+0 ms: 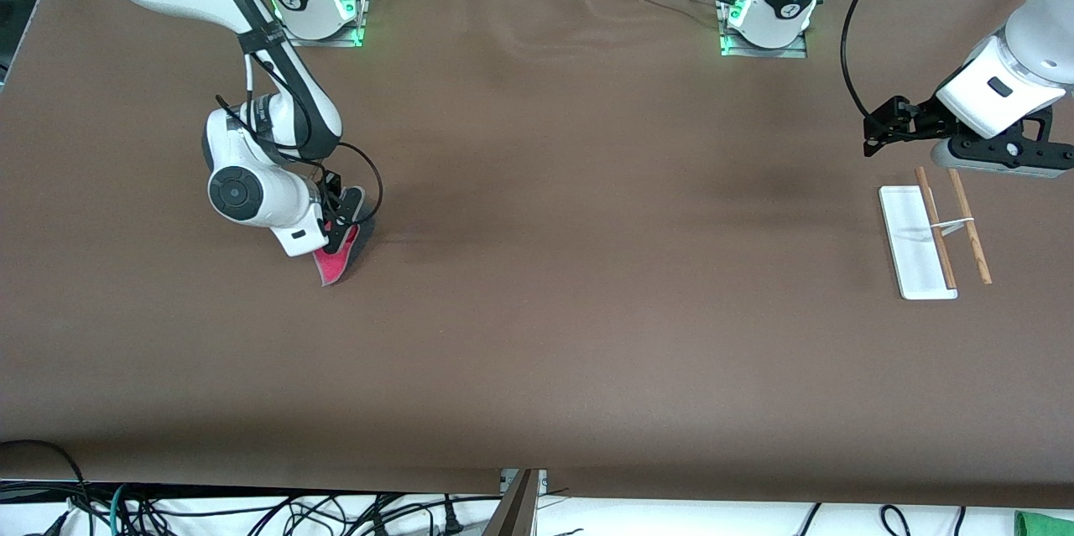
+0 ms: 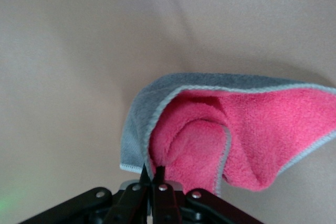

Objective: Pass towel and hang on rack
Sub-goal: 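Lift the towel with the right gripper toward the table middle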

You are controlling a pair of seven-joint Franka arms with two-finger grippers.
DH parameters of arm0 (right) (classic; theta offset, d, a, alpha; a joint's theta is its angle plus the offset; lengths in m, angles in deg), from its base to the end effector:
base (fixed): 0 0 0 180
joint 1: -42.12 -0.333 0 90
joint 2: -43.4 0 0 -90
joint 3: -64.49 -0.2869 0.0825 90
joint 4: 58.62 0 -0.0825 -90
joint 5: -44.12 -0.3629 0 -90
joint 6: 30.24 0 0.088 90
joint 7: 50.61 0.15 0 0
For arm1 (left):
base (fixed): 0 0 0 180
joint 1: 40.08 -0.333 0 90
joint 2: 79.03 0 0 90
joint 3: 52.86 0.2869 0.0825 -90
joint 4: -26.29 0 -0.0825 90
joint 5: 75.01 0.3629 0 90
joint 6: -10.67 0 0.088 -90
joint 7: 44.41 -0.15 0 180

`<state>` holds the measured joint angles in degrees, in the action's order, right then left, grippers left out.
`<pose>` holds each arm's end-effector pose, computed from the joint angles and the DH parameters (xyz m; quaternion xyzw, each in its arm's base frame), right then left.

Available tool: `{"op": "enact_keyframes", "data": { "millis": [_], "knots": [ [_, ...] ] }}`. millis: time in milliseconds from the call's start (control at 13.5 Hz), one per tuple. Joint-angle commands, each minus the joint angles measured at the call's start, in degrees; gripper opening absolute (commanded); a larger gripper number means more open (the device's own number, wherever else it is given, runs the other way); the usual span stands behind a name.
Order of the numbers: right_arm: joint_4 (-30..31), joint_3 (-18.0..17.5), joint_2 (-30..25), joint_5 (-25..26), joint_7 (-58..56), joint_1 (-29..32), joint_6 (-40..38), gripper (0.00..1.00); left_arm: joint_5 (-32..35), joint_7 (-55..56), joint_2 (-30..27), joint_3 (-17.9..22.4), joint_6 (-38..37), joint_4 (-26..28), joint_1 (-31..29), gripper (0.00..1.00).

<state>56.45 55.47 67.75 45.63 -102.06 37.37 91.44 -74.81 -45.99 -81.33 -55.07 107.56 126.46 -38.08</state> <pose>0.5156 0.1274 0.1714 -0.8288 -0.5381 0.1358 0.0706 0.5257 -0.0385 0.5035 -0.9987 0.0507 0.0085 0.0027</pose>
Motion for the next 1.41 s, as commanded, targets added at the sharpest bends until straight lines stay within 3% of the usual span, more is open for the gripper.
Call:
{"op": "enact_keyframes", "data": {
  "millis": [0, 371, 594, 743, 1337],
  "knots": [
    [-1.86, -0.21, -1.94, -3.77, 0.21, 0.27, -4.42, 0.0, 1.12, -0.18, 0.63, -0.34, -1.61, -1.56, -0.24, 1.0],
    [-8.44, -1.44, -2.9, -5.37, 0.3, 0.18, -12.15, 0.0, 1.12, 0.17, 0.8, -0.51, -1.0, -1.73, 0.64, 1.0],
    [-14.67, -4.07, -3.52, -6.78, 4.93, 0.18, -19.17, 0.0, 0.85, 0.26, 0.72, -0.6, -1.09, -1.91, 0.73, 1.0],
    [-19.86, -7.41, -3.95, -6.69, 9.77, 0.09, -23.57, 0.0, 1.12, 0.26, 1.24, -0.51, -1.7, -2.7, 0.73, 1.0],
    [-29.54, -20.76, -4.49, -6.08, 26.4, -0.7, -23.06, 0.0, 1.03, -0.26, 4.5, 0.19, -4.43, -3.14, -0.68, 1.0]
  ]
}}
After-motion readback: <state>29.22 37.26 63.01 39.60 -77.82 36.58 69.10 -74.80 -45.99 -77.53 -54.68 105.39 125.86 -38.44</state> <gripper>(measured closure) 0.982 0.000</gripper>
